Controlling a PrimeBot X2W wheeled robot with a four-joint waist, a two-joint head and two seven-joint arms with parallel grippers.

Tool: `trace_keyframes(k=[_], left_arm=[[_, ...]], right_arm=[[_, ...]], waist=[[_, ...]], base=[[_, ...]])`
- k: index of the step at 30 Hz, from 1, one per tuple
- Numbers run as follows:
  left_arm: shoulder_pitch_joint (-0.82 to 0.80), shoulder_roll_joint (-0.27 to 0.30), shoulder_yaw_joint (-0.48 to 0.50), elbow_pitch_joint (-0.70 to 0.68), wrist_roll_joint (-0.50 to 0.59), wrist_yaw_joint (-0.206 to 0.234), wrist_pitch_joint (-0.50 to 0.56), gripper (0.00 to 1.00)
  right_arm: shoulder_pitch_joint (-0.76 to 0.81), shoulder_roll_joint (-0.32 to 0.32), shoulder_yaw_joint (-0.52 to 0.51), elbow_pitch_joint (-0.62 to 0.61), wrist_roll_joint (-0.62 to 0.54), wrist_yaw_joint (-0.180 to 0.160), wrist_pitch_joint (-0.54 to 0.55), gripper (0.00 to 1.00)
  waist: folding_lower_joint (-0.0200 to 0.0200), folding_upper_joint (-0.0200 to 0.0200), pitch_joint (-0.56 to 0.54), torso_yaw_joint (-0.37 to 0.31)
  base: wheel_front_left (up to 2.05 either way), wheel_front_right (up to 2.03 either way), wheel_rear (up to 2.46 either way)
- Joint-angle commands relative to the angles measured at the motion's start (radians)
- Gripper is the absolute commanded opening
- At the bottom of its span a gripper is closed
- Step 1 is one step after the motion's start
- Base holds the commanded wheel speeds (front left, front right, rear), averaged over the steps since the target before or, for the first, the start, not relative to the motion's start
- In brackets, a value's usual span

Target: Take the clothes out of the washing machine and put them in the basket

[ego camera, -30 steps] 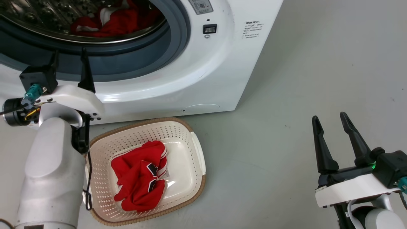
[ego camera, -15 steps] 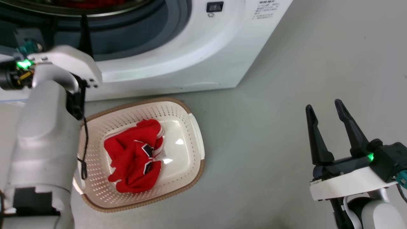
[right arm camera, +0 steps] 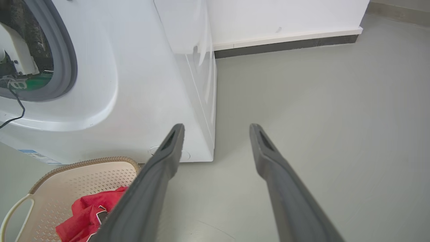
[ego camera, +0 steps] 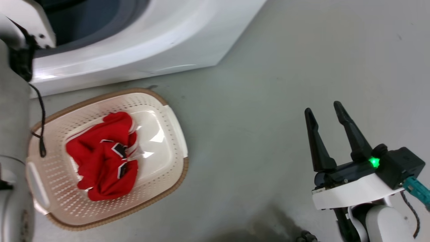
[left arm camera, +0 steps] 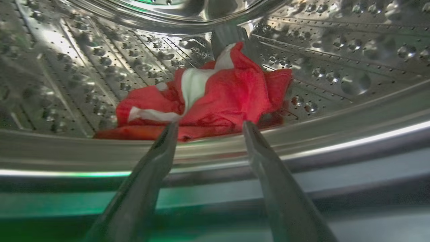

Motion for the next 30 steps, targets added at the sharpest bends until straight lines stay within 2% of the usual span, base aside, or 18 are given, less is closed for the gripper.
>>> trace_keyframes(k=[1, 14, 22, 27, 28, 29, 30], left_arm=[[-0.031, 0.018, -0.003, 0.009, 0.006, 0.002, 0.023, 1.00], [-0.160, 0.174, -0.027, 0.061, 0.032, 0.033, 0.317, 1.00], [-0.130, 0.241, -0.036, 0.042, 0.031, 0.042, 0.424, 1.00], [-0.108, 0.258, -0.046, 0.011, 0.031, 0.050, 0.493, 1.00], [-0.106, 0.259, -0.046, 0.006, 0.029, 0.055, 0.514, 0.35], [-0.105, 0.261, -0.049, -0.001, 0.030, 0.059, 0.533, 0.00], [-0.106, 0.261, -0.045, -0.019, 0.025, 0.067, 0.534, 0.00]], right_arm=[[-0.010, 0.001, 0.010, 0.005, 0.009, 0.000, -0.008, 1.00], [0.061, 0.001, 0.098, 0.036, 0.056, 0.000, -0.041, 1.00], [0.115, 0.001, 0.147, 0.027, 0.079, 0.000, -0.048, 1.00], [0.146, 0.001, 0.167, 0.021, 0.080, 0.000, -0.040, 1.00], [0.151, 0.001, 0.169, 0.020, 0.080, 0.000, -0.039, 1.00], [0.153, 0.001, 0.172, 0.017, 0.082, 0.000, -0.038, 1.00], [0.153, 0.001, 0.173, 0.014, 0.085, 0.000, -0.037, 1.00]], waist=[[-0.0001, -0.0001, 0.025, -0.034], [-0.0001, -0.0001, 0.069, -0.174], [-0.0001, -0.0001, 0.071, -0.233], [-0.0001, -0.0001, 0.066, -0.245], [-0.0001, -0.0001, 0.067, -0.246], [-0.0001, -0.0001, 0.070, -0.248], [-0.0001, -0.0001, 0.073, -0.249]], base=[[0.00, 0.00, 0.00], [0.00, 0.00, 0.00], [0.00, 0.00, 0.00], [0.00, 0.00, 0.00], [0.00, 0.00, 0.00], [0.00, 0.00, 0.00], [0.00, 0.00, 0.00]])
